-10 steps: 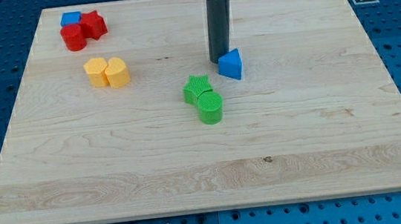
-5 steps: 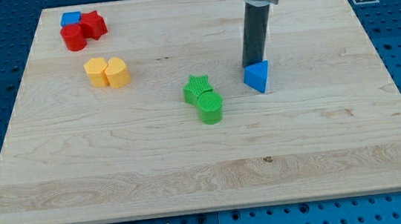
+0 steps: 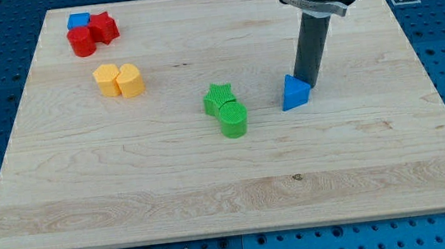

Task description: Place the blue triangle to the right of green circle

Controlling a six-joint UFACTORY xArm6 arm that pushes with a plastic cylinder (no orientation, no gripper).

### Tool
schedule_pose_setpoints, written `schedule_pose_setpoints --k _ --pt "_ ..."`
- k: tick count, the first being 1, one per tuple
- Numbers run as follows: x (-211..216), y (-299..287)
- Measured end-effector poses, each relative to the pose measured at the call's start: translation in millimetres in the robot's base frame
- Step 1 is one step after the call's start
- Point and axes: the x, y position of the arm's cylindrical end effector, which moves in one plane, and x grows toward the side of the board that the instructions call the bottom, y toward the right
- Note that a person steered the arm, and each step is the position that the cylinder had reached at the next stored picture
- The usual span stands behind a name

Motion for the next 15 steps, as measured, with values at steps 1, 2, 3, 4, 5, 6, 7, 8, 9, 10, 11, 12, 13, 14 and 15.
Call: schedule_pose_setpoints --k 1,2,3,4,5,6,7,8,9,10,11,12,13,14,15 --pt "1 0" --pt "4 0" --pt "14 0" --pt "21 0" --pt "21 0" --pt "2 0" --pt "5 -1" --pt "22 -1" --pt "29 -3" --pt "26 -6" --pt "24 -6" --pt "15 -8" --pt "14 -8" --pt "14 -17" --pt "14 -26"
